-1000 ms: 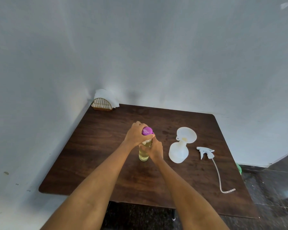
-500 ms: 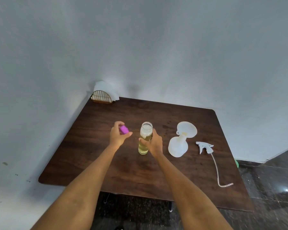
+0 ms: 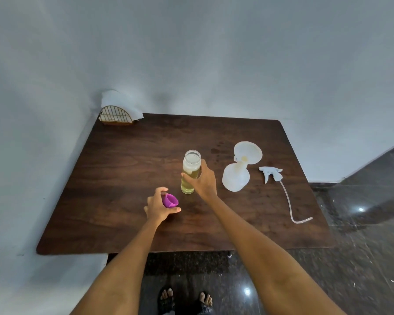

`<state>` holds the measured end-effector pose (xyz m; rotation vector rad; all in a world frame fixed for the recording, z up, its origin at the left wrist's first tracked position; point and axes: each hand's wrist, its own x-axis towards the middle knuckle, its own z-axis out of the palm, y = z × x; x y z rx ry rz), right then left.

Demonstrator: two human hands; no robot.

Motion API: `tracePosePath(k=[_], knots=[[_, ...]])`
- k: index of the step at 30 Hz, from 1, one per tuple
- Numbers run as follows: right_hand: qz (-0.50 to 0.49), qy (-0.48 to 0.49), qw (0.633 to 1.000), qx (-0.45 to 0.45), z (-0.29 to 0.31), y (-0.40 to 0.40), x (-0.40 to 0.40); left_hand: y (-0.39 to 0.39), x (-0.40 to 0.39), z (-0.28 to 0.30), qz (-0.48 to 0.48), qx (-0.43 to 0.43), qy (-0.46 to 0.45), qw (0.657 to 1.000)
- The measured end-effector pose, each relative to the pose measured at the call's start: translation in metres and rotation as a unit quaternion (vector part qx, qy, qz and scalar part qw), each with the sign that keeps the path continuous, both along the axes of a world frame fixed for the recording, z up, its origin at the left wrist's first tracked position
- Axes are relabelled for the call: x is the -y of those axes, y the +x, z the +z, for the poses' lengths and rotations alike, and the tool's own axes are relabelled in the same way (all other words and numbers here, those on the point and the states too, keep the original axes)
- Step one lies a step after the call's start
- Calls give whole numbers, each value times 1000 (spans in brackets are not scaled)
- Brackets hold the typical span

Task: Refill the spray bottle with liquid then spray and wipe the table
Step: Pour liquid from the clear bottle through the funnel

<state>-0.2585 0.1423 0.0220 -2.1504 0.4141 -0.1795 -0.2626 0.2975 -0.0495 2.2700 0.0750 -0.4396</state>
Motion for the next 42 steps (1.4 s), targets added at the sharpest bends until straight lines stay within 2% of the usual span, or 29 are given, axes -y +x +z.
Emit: tracePosePath(k=[7,12,17,24,28,31,33,36,39,42], knots=[[-12,-7,1000,7,-3,-15,12,-9,6,-19,-37,16,63,997],[-27,-18,999,20,-4,-37,30,-8,14,-9,-65,0,92,994],[-52,-20,998,39,-8,-65,50,-15,29,7,-76,-31,191,978],[-54,2,997,60,1,-96,108,-26,60,39,-43,-57,255,964],[-53,8,995,80,9,-104,144,-27,86,58,5,25,192,981],[-51,14,993,103,19,-104,165,-25,106,64,31,76,95,992],[-49,23,992,117,29,-100,176,-24,121,71,77,60,-15,995],[-38,23,989,139,44,-89,189,-22,143,88,126,9,-170,977],[-21,10,990,138,56,-71,202,-9,163,104,130,-16,-238,962],[-4,-24,992,121,65,-60,216,7,177,110,116,-8,-265,957]])
